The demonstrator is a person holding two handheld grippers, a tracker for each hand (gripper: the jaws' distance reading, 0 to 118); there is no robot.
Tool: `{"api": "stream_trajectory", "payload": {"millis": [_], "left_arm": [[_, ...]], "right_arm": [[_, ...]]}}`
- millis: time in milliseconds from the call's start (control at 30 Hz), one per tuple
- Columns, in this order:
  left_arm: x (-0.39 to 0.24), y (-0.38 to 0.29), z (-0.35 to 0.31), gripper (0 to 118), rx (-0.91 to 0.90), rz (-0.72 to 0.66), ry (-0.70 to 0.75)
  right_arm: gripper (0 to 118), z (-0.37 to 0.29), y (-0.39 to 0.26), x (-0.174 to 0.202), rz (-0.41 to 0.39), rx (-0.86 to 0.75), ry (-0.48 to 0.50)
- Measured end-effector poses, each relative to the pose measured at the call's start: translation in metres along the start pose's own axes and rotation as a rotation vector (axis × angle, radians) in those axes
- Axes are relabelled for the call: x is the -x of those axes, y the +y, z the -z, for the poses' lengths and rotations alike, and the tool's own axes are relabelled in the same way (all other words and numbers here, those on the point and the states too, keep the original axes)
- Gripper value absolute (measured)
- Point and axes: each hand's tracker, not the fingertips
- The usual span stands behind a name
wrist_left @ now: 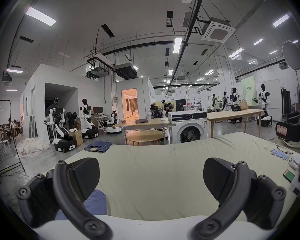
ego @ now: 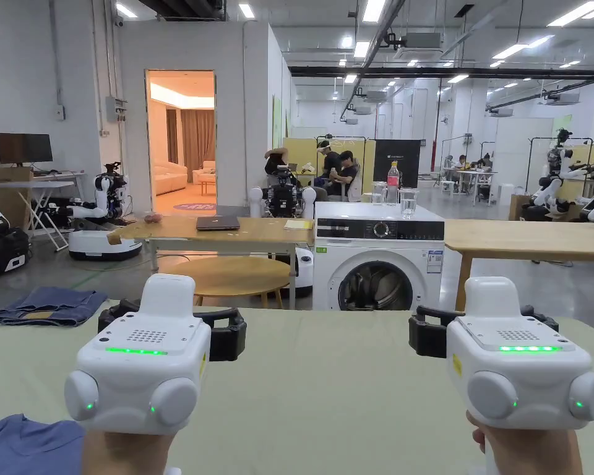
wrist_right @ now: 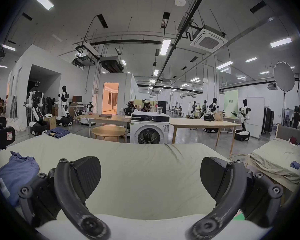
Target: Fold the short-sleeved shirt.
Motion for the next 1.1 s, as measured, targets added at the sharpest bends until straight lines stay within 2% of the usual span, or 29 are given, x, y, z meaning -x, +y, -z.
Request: {"api": "stream_trajectory", "payload": {"millis": [233, 267, 300, 333, 367, 400, 500, 567, 700, 867, 967, 1000, 1100], "left_arm": [[0.002, 0.0, 0.001, 117, -0.004, -0.002, -0.003], [0.002, 0.0, 0.0, 115, -0.005, -0.004, -0.004], [-0.002, -0.001, -0.003, 84, -0.013, -0.005, -0.02], [-0.004, -0.001, -0.001, 22, -0.002, 0.006, -0.014], [-0.003, -0.002, 0.001, 0, -0.006, -0.002, 0.088], [-0.004, -0.005, 0.0, 0, -0.025, 0.004, 0.019], [0.001, -0.007, 0.0, 0, -0.022, -0.002, 0.016], [0.007, -0.012, -0.001, 0, -0.023, 0.002, 0.026], [0.037, -0.021, -0.025, 0, -0.002, 0.007, 0.088], [0.117, -0.046, -0.068, 0, 0.068, 0.024, 0.262], [0.169, -0.066, -0.095, 0, 0.141, 0.04, 0.353], [0.181, -0.072, -0.1, 0, 0.179, 0.037, 0.371], [0.207, -0.087, -0.107, 0, 0.31, 0.01, 0.358]], "right_arm": [[114, -0.001, -0.001, 0.001, -0.009, -0.001, 0.004], [111, -0.002, -0.001, 0.001, -0.015, -0.007, 0.003], [97, -0.002, -0.001, 0.002, -0.02, -0.002, 0.01], [74, -0.002, 0.0, 0.003, -0.032, 0.01, 0.01], [35, -0.001, 0.0, 0.006, -0.054, 0.014, -0.026], [0, -0.001, -0.001, 0.007, -0.073, 0.007, -0.064], [0, -0.003, -0.002, 0.0, -0.017, -0.011, -0.043], [0, -0.003, -0.002, 0.003, -0.019, -0.005, -0.043], [0, -0.01, -0.003, 0.03, -0.002, -0.021, -0.007], [0, -0.027, -0.018, 0.12, -0.025, -0.026, 0.179], [0, -0.036, -0.037, 0.181, -0.031, 0.008, 0.346], [0, -0.039, -0.042, 0.195, -0.036, 0.023, 0.397], [0, -0.041, -0.062, 0.227, -0.056, 0.05, 0.464]]}}
